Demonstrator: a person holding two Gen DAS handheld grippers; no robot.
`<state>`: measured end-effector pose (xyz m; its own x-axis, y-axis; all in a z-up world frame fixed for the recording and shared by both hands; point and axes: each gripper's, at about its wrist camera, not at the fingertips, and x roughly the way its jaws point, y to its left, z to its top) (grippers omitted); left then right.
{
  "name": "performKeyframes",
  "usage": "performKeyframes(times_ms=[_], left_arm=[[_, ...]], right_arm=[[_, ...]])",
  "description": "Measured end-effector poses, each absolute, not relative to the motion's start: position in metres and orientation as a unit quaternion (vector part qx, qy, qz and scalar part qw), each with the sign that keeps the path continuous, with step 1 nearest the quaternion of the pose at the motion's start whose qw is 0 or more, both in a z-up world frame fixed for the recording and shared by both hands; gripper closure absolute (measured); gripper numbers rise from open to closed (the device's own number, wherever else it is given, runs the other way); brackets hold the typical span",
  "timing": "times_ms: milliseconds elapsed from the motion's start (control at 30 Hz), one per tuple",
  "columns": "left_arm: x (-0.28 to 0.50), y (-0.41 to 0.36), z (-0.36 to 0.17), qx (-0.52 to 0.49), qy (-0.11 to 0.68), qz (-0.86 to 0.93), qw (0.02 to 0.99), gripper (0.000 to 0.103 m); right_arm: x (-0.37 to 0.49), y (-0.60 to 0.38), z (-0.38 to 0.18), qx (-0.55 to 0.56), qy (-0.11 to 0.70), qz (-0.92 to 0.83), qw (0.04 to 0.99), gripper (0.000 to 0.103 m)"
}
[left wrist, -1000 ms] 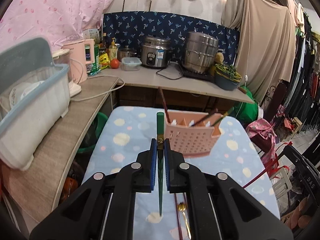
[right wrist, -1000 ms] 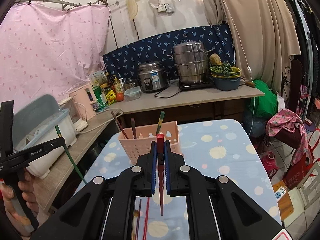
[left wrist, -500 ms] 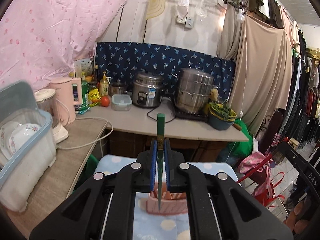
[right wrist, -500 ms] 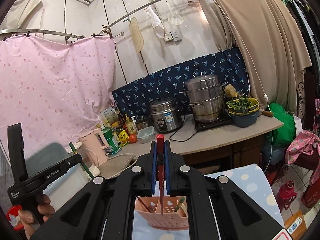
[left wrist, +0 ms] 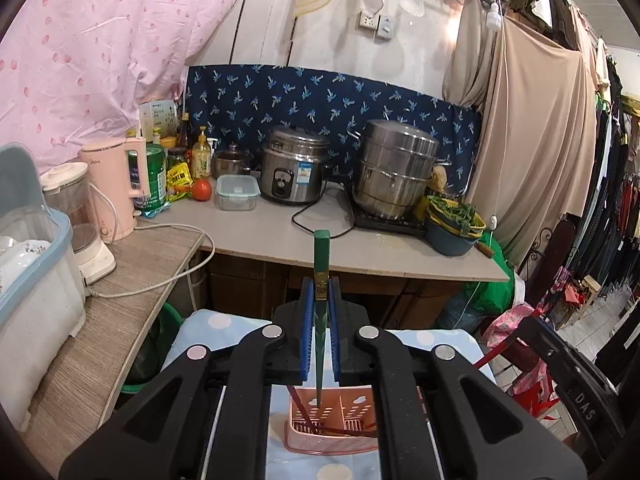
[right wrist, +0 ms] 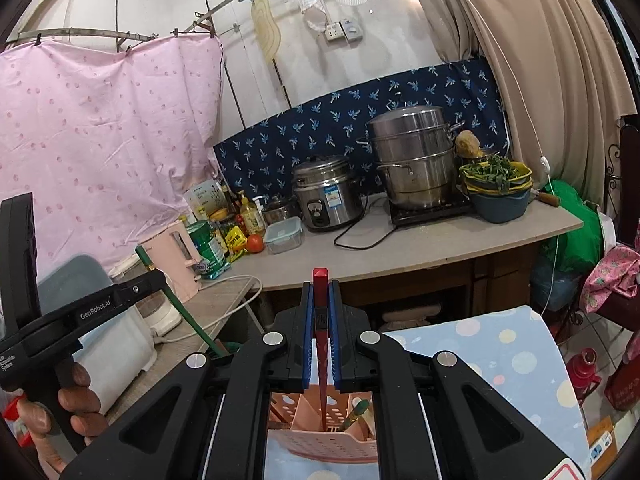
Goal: Organize utensils
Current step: 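Carry both held chopsticks up over the pink basket, then open both tools to drop the chopsticks into the pink basket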
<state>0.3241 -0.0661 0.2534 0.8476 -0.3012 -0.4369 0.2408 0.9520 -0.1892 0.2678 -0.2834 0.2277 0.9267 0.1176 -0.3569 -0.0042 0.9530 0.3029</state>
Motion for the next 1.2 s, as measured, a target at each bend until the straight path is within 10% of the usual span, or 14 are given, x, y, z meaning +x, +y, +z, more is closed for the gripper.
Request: performKeyframes(times_ms=[733, 967, 1200], left_arm=[[0.335, -0.062, 0.212, -0.066, 0.273, -0.146, 0.949, 0.096], [0.319, -0.051, 0.211, -0.072, 0.273, -0.132, 0.950, 0.057], [0.270, -0.031, 0.203, -0.058, 0.270, -0.117, 0.954, 0.047]], right_arm=[[0.276, -0.282, 0.186, 0.143, 0.227, 0.021, 0.963, 0.090], [0.252, -0.286, 0.194, 0.152, 0.218, 0.019, 0.964, 0.077], [0.190, -0.280, 0.190, 0.143, 0.225, 0.023, 0.964, 0.069]])
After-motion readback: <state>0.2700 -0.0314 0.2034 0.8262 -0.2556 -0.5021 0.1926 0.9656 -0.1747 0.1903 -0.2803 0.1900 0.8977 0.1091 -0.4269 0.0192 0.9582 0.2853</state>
